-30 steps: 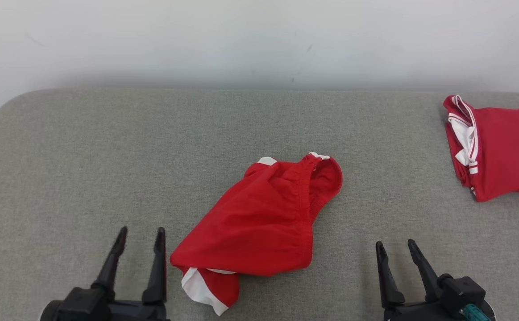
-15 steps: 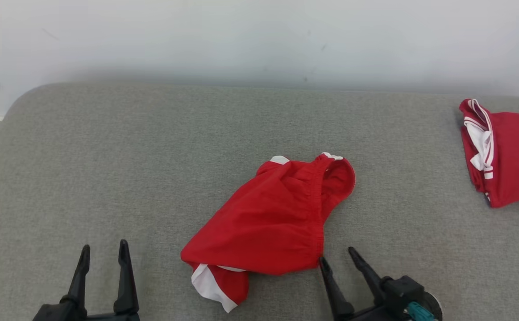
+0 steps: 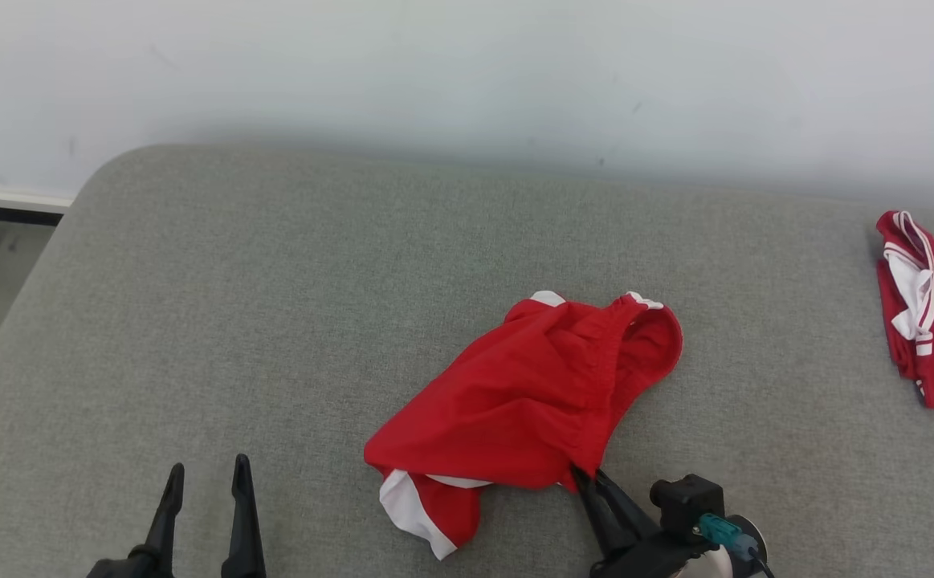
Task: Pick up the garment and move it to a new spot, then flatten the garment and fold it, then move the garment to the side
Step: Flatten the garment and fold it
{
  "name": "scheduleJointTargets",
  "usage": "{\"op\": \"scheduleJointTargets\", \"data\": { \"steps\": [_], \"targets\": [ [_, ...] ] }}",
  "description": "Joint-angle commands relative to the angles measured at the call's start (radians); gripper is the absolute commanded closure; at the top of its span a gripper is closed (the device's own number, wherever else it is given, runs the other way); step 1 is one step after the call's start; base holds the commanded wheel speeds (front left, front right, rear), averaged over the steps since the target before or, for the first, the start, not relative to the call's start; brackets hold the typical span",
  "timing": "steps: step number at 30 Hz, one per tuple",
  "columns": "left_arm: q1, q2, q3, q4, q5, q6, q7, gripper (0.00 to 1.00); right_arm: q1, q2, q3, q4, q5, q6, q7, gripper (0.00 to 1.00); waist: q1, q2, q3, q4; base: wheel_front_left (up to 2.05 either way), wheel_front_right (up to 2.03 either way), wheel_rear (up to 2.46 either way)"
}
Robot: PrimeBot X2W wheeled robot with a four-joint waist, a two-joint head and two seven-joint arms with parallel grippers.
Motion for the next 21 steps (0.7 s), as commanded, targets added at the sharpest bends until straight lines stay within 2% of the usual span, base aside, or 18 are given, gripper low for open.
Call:
{"op": "scheduleJointTargets", "data": {
  "steps": [1, 9, 21],
  "targets": [
    [0.015, -0.001, -0.004, 0.005, -0.012, 0.001, -0.002, 0.0, 0.004, -0.009, 0.0, 0.003, 0.007, -0.002, -0.001, 1.0, -0.0001, 0.0, -0.014, 0.002, 0.0, 0.0, 0.0],
    [0.051, -0.002, -0.014, 0.031, -0.021, 0.001, -0.002, 0.0, 0.073, -0.056, -0.103, -0.101, 0.002, -0.002, 0.0, 1.0, -0.0001, 0.0, -0.047, -0.054, 0.0, 0.0, 0.0],
    [0.037, -0.001, -0.039, 0.039, -0.035, 0.014, -0.002, 0.0, 0.268, -0.187, -0.233, -0.344, -0.043, -0.002, 0.031, 1.0, -0.0001, 0.0, -0.031, -0.149, 0.0, 0.0, 0.0]
  ]
}}
